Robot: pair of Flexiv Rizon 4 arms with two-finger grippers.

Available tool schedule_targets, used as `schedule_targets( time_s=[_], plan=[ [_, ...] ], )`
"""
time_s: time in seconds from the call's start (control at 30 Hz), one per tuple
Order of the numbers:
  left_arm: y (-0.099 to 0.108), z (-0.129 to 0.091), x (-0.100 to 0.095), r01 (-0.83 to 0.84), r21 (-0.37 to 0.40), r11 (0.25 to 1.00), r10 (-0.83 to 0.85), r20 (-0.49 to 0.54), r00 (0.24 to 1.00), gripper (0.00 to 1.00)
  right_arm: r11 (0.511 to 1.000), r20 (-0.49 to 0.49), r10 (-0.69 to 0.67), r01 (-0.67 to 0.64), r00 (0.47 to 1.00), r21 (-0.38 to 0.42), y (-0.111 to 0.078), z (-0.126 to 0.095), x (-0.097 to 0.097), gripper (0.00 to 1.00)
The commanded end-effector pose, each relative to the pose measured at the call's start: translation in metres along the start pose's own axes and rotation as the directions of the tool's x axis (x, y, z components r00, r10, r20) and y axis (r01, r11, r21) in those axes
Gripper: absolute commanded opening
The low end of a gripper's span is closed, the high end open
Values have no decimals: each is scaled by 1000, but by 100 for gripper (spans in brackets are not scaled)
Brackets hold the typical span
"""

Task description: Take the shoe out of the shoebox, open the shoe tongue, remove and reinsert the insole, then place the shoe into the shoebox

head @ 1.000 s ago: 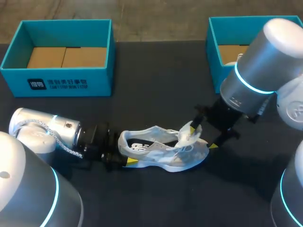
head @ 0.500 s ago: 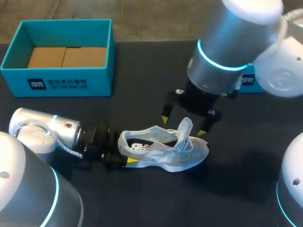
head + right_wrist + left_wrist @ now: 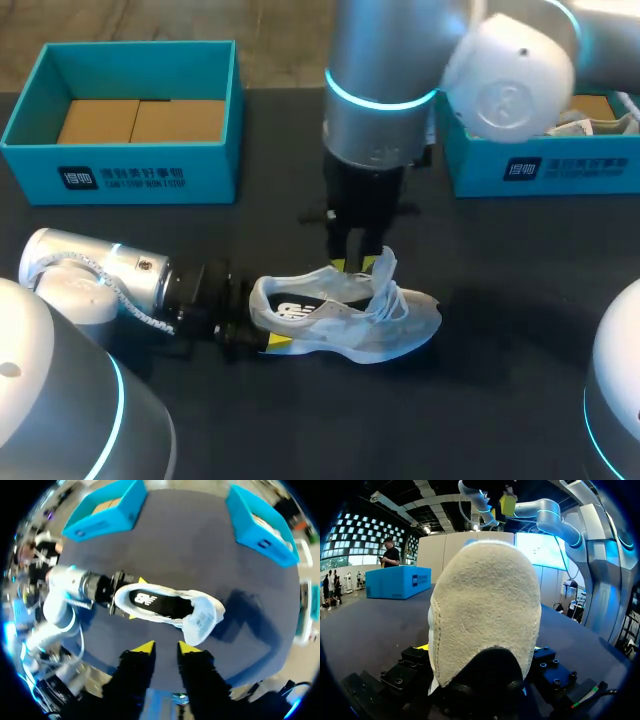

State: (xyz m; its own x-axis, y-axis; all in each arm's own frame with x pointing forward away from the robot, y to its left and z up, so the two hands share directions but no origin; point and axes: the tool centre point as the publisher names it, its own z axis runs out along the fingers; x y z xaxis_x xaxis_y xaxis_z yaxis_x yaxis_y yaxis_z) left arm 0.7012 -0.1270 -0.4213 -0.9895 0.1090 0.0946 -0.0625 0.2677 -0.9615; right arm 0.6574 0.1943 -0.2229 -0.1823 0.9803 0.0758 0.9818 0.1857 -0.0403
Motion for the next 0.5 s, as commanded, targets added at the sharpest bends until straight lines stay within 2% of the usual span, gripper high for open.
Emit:
schedule_targets(
  time_s=[0.03,0.27,0.3,0.37,0.4,0.43,0.47,0.5],
  plan=[
    [6,0,-1,0,-1,1000,0,1,1000,0,970,61,-233,227,971,92,8,3,8,0],
    [6,0,-1,0,-1,1000,0,1,1000,0,970,61,-233,227,971,92,8,3,8,0],
    [6,0,-1,0,-1,1000,0,1,1000,0,958,85,-279,271,957,92,13,7,8,0],
    [6,0,-1,0,-1,1000,0,1,1000,0,913,79,-407,406,910,32,17,11,11,0],
    [6,0,-1,0,-1,1000,0,1,1000,0,898,94,-439,435,893,61,19,14,14,0],
    [6,0,-1,0,-1,1000,0,1,1000,0,894,84,-447,444,890,57,20,15,14,0],
    [6,0,-1,0,-1,1000,0,1,1000,0,861,67,-508,507,859,36,21,16,14,0],
    [6,0,-1,0,-1,1000,0,1,1000,0,851,79,-524,524,848,26,22,18,15,0]
  ],
)
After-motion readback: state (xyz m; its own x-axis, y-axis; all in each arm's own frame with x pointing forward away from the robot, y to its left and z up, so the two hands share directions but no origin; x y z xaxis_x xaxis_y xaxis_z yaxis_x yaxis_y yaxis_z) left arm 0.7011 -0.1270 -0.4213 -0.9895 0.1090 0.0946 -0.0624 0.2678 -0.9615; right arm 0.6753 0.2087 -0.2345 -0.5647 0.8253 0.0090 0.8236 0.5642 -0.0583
